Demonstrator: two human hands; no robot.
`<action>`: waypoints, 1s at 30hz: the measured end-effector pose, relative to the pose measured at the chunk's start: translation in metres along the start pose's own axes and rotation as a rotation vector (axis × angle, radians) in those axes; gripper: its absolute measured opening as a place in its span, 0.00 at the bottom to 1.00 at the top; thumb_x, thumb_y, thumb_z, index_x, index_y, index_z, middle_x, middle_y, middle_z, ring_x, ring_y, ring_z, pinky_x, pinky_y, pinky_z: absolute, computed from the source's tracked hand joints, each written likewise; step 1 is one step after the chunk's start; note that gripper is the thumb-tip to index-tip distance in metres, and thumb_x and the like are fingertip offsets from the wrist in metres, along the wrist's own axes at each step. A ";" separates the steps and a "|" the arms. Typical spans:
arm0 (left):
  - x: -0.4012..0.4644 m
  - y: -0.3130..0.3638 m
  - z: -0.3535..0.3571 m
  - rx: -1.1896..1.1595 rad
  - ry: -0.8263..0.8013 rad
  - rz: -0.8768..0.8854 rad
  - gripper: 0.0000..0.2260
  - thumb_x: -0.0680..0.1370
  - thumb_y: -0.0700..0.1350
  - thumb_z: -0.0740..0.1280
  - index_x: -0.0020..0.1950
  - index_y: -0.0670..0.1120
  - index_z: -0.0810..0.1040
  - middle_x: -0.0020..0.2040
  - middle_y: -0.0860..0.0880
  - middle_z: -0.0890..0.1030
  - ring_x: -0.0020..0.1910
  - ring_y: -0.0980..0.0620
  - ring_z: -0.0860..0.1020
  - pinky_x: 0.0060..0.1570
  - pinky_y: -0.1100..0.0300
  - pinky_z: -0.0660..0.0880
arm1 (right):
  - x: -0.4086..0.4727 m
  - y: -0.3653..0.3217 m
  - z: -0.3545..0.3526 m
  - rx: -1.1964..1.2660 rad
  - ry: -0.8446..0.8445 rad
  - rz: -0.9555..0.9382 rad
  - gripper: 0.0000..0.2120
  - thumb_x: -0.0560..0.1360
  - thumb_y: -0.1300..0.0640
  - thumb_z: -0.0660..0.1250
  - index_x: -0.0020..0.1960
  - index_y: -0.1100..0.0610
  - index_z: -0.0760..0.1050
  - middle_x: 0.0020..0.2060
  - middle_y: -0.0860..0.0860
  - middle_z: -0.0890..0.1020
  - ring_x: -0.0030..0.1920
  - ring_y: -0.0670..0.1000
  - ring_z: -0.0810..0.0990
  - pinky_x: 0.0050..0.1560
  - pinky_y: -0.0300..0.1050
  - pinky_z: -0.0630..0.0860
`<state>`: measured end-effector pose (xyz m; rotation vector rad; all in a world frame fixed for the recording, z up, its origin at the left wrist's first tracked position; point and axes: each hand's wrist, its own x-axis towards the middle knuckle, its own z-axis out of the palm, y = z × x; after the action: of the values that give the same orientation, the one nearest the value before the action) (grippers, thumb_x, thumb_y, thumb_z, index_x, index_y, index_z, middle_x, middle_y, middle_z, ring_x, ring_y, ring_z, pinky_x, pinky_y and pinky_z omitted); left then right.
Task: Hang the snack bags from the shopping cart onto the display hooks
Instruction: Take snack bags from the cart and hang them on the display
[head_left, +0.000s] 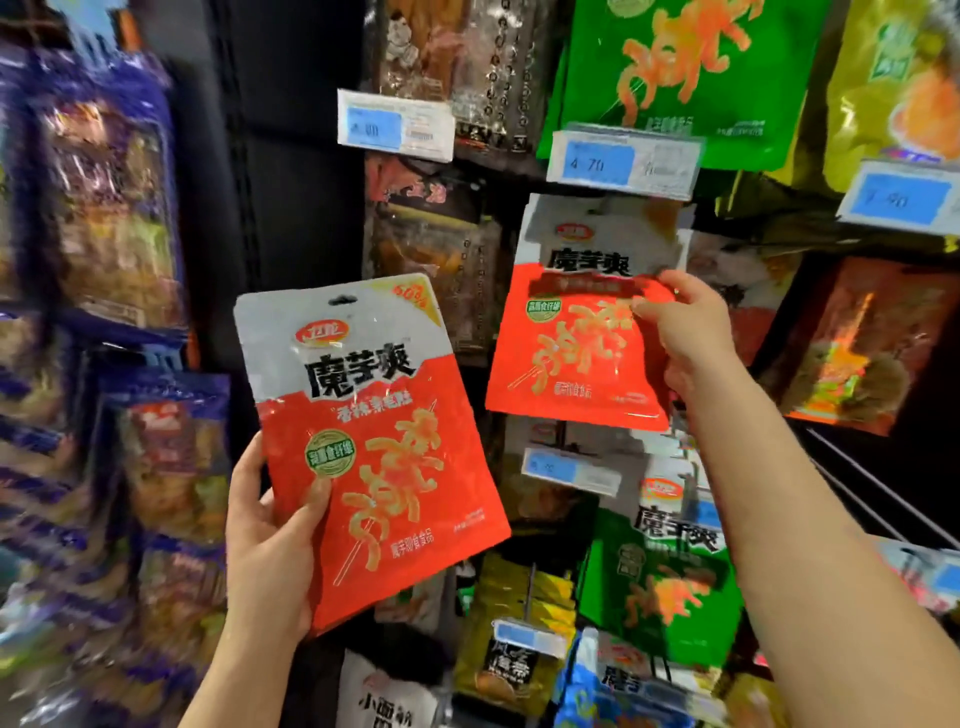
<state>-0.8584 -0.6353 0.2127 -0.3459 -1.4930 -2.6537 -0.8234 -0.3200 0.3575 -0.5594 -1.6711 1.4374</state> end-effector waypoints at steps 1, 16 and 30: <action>0.001 0.001 -0.004 0.001 0.006 0.003 0.22 0.79 0.32 0.61 0.64 0.56 0.70 0.42 0.58 0.85 0.39 0.59 0.83 0.33 0.62 0.80 | 0.006 0.005 0.005 -0.032 0.010 0.015 0.27 0.64 0.65 0.71 0.63 0.59 0.74 0.48 0.54 0.78 0.44 0.53 0.78 0.44 0.45 0.76; 0.000 -0.004 0.015 -0.076 -0.082 -0.153 0.22 0.77 0.38 0.65 0.64 0.61 0.71 0.51 0.50 0.84 0.48 0.46 0.84 0.41 0.48 0.81 | -0.099 0.030 0.023 -0.219 -0.261 -0.200 0.27 0.72 0.44 0.71 0.69 0.44 0.67 0.60 0.40 0.73 0.55 0.32 0.74 0.56 0.38 0.75; -0.008 -0.017 0.049 -0.172 -0.281 -0.246 0.15 0.76 0.46 0.63 0.60 0.59 0.72 0.50 0.52 0.85 0.45 0.49 0.84 0.36 0.56 0.81 | -0.144 0.052 0.015 0.034 -0.184 -0.126 0.34 0.63 0.65 0.78 0.61 0.42 0.69 0.50 0.49 0.81 0.46 0.44 0.84 0.44 0.41 0.81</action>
<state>-0.8456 -0.5850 0.2214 -0.6068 -1.4646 -3.0454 -0.7665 -0.4282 0.2647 -0.3045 -1.7874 1.4581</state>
